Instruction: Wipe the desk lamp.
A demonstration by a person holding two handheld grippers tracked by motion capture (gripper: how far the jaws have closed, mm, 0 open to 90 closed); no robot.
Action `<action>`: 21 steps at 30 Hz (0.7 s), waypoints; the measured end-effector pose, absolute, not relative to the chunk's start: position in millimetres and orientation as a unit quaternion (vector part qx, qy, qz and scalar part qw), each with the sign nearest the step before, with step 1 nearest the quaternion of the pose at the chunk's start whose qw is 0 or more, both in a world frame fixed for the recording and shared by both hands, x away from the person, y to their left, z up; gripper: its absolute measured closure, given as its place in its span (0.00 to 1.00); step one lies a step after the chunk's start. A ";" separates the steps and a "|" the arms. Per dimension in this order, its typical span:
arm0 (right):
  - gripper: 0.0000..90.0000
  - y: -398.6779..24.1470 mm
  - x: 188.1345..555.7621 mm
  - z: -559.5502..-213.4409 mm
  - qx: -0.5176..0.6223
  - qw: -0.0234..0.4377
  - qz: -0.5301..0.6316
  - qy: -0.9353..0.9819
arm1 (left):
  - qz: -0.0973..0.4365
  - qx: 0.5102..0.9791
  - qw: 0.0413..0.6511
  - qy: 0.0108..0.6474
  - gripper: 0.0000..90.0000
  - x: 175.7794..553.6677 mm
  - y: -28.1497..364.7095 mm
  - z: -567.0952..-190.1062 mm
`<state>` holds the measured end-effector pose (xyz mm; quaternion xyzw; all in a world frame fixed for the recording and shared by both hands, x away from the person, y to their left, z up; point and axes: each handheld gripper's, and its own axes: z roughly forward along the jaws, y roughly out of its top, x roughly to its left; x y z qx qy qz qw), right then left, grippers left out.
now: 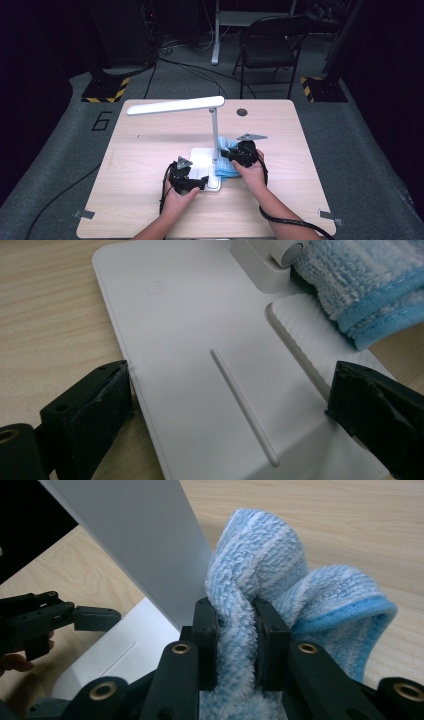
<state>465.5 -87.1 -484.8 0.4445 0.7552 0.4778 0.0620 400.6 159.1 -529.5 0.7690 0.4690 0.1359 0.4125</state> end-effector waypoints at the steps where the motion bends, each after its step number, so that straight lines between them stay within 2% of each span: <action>1: 0.83 -87.9 465.5 -484.2 0.439 0.063 0.480 0.757 | 0.136 0.769 0.413 0.469 0.04 400.6 159.1 -529.6; 15: 0.83 -91.2 457.4 -453.4 0.427 0.046 0.505 0.748 | 0.136 0.769 0.413 0.469 0.04 400.5 158.9 -529.5; 21: 0.83 -90.0 456.1 -431.9 0.413 0.058 0.518 0.747 | 0.135 0.769 0.413 0.469 0.04 400.5 158.9 -529.5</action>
